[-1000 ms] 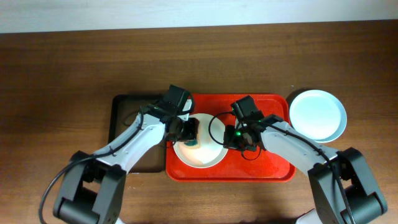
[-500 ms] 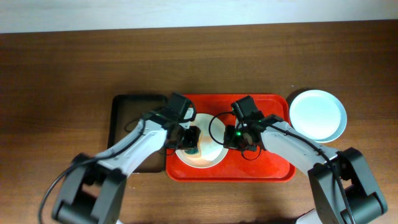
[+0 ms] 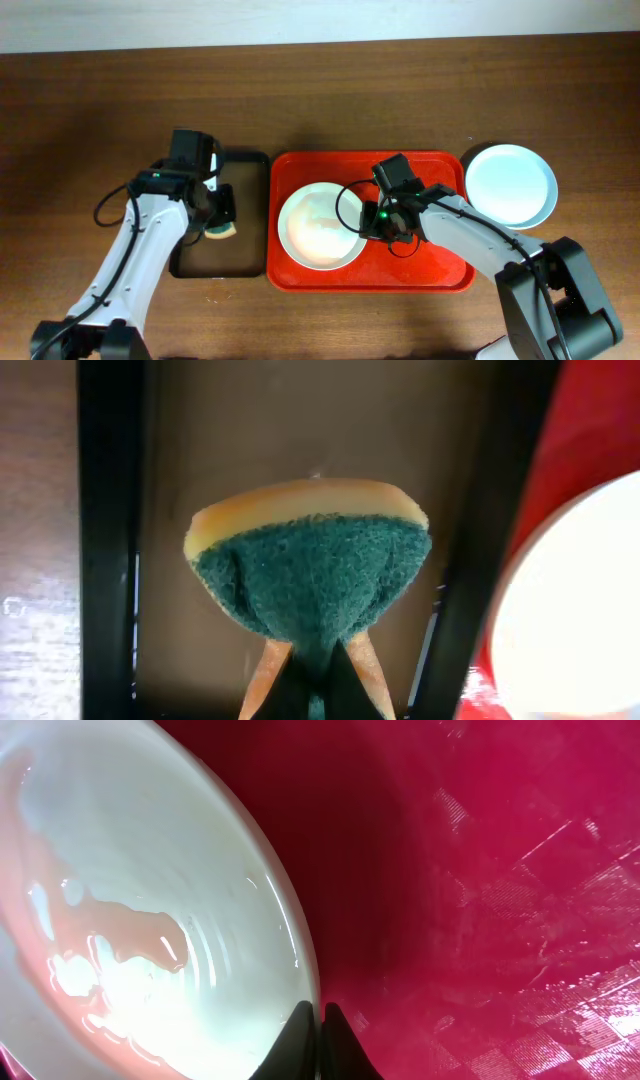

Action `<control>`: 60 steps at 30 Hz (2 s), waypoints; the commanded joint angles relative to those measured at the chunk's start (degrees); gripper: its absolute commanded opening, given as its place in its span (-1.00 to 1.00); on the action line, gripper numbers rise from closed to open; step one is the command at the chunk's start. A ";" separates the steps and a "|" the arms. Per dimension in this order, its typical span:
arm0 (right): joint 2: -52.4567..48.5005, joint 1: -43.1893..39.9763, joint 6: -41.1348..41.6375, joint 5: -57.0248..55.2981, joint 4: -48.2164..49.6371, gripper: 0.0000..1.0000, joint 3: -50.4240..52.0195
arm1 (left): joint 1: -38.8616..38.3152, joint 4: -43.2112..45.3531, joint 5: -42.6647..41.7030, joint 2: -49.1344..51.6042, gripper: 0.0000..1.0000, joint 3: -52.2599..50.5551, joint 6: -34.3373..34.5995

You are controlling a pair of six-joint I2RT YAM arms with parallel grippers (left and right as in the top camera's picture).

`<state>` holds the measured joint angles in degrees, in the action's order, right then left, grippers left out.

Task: Clean dirty plates on tray and stack at the side
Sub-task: 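Return the sponge to the black tray and open the left gripper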

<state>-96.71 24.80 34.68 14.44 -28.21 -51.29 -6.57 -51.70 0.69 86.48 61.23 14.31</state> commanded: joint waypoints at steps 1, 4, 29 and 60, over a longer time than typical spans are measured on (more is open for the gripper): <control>-0.44 0.44 0.26 -0.09 0.15 -0.92 0.31 | 0.20 4.94 2.12 0.42 -1.00 -5.84 -1.20; -0.44 0.44 0.26 -0.09 0.15 -0.92 0.31 | 0.20 9.79 0.31 1.07 -1.00 -10.51 -3.10; -0.44 0.44 0.26 -0.09 0.61 -0.92 0.31 | -4.33 21.03 -11.67 7.39 -1.00 -11.72 -10.54; -0.44 0.44 0.24 -0.11 0.59 -0.50 0.31 | -6.27 14.97 3.26 7.32 -1.00 -8.83 -0.46</control>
<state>-96.71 24.82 34.70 14.46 -27.77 -51.29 -13.96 -35.83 -1.85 93.30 50.89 6.74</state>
